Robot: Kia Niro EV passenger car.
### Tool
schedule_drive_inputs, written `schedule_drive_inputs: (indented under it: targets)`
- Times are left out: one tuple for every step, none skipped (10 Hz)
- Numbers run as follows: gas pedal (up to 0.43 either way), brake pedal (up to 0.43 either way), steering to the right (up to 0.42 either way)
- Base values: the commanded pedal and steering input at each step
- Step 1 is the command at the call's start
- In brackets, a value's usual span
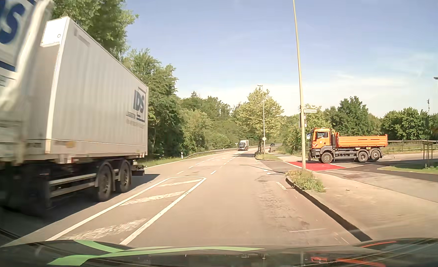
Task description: Follow the waypoints while adhering to traffic rules and regulations
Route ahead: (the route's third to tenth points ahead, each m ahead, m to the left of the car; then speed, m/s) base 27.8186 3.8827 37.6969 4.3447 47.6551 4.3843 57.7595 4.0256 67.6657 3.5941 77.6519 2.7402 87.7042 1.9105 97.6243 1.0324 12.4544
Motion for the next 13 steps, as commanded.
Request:
schedule_drive_inputs:
  targets:
    - [0.028,0.0,0.003]
    - [0.028,0.0,0.002]
    - [0.028,0.0,0.002]
    - [0.028,0.0,0.003]
    - [0.028,0.0,0.003]
    - [0.02,0.0,0.003]
    - [0.02,0.0,0.003]
    - [0.0,0.0,0.003]
    - [0.0,0.0,0.003]
    - [0.0,0.0,0.003]
    - [0.0,0.0,0.002]
    - [0.0,0.0,0.002]
    - [0.0,0.0,0.002]
